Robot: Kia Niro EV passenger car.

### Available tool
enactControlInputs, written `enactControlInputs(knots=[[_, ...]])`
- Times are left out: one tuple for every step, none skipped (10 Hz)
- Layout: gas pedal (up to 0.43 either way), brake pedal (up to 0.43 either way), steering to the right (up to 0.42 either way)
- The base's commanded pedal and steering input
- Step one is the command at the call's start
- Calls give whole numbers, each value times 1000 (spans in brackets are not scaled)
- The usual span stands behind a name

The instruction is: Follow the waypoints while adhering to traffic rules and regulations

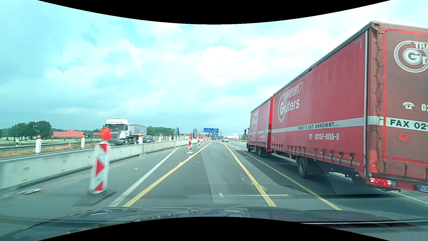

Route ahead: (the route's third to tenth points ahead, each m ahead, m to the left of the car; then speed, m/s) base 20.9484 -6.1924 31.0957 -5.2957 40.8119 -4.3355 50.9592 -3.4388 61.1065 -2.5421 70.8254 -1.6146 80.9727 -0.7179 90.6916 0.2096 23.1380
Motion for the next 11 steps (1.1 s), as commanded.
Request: enactControlInputs(knots=[[169, 0, 6], [169, 0, 4], [157, 0, 3], [138, 0, 1], [138, 0, 1], [118, 0, -2], [110, 0, -5], [98, 0, -8], [98, 0, -7], [98, 0, -10], [98, 0, -14]])
